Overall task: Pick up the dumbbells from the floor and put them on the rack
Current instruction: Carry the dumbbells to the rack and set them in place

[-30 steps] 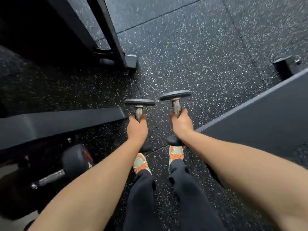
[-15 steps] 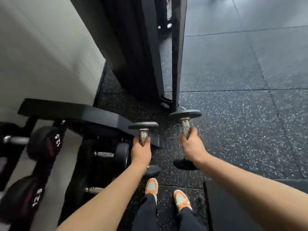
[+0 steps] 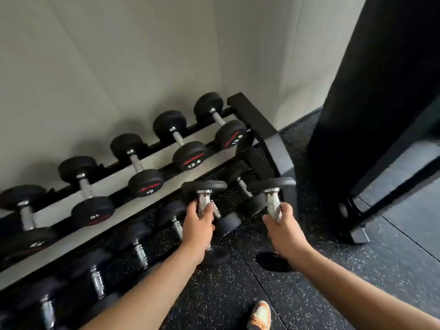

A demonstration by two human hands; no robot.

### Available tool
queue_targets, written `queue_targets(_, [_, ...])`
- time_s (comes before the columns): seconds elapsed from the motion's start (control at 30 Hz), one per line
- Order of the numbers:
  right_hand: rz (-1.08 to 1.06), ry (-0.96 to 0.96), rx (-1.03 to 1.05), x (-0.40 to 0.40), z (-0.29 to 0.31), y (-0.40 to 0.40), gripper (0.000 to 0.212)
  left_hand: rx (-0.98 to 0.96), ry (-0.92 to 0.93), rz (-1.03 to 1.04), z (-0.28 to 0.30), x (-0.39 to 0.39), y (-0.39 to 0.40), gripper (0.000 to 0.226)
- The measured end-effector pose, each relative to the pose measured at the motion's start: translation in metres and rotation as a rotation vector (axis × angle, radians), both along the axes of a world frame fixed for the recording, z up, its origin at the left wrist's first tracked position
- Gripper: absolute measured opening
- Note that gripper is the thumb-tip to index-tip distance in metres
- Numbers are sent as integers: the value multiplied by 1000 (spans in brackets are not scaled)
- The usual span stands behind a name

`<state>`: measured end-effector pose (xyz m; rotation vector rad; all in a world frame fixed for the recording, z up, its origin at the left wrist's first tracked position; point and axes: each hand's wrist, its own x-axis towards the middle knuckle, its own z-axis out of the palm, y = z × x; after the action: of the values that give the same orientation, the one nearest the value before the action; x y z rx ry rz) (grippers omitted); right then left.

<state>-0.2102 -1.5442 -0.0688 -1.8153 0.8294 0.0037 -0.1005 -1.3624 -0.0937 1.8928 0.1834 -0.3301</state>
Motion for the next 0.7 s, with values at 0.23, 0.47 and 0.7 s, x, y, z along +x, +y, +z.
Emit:
queue_targets(0.23, [386,-5,5,42,13,165,28,-10,-33,382,21,-38,196,35])
queue_targets(0.47, [703,-2,35,46,25,370,32,-57,-103,703,34,-110,406,41])
queue_targets(0.7, [948,-35,43,21,29,576,31,-83,-138,1006,54,-198,587,33])
